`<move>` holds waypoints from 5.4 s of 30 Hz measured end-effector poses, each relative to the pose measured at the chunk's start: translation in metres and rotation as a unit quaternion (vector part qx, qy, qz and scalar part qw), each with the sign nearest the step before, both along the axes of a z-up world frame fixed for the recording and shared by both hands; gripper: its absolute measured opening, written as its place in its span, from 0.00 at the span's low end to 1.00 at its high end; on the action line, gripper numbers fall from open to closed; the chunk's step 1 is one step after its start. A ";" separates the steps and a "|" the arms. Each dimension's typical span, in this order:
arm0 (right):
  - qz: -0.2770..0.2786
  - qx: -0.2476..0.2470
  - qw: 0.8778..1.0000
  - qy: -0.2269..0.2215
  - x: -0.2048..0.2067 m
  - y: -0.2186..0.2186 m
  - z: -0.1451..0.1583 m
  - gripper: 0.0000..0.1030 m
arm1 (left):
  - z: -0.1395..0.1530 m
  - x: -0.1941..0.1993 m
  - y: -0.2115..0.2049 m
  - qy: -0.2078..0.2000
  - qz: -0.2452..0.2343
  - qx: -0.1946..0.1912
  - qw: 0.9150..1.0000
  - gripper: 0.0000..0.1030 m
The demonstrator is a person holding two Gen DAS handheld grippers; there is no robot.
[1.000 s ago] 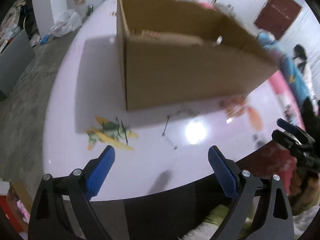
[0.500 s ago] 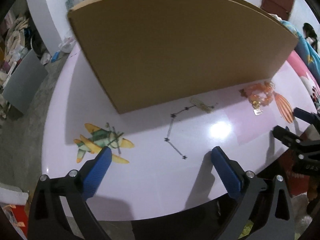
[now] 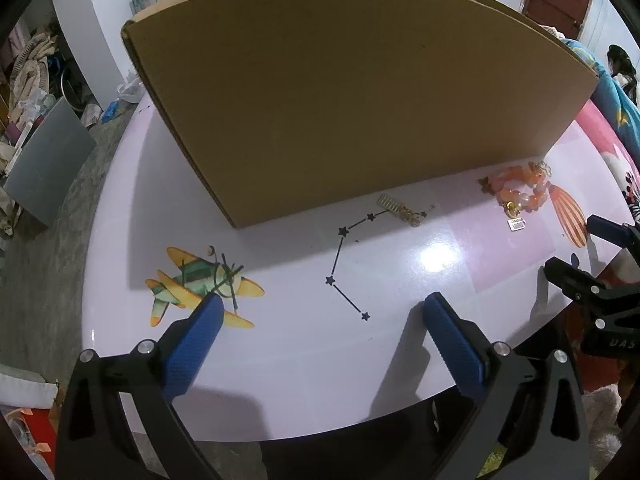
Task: Organize jewelry
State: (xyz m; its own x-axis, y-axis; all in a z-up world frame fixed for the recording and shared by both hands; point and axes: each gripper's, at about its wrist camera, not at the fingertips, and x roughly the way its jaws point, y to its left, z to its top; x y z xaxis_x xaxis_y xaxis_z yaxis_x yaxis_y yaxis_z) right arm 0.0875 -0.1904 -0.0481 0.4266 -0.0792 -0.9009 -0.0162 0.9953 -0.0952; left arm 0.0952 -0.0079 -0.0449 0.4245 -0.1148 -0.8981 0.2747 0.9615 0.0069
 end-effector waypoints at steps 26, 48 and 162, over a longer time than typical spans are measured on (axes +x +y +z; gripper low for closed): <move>0.016 0.052 0.997 -0.059 -0.010 -0.028 0.035 0.92 | 0.029 -0.006 0.005 -0.057 -0.011 -0.018 0.998 0.96; -0.015 0.126 0.987 -0.096 0.066 -0.065 0.070 0.92 | 0.053 0.046 0.025 -0.099 0.042 -0.055 0.993 0.96; 0.019 0.005 0.999 0.025 -0.006 -0.045 0.002 0.92 | -0.010 -0.004 0.001 -0.032 -0.014 -0.014 0.999 0.96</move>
State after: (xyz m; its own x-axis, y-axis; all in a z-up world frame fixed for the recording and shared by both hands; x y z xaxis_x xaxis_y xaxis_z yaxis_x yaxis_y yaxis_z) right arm 0.0810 -0.2352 -0.0457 0.3836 -0.0550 -0.9219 -0.0593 0.9947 -0.0840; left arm 0.0910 -0.0070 -0.0552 0.4770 -0.1514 -0.8658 0.3015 0.9535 -0.0006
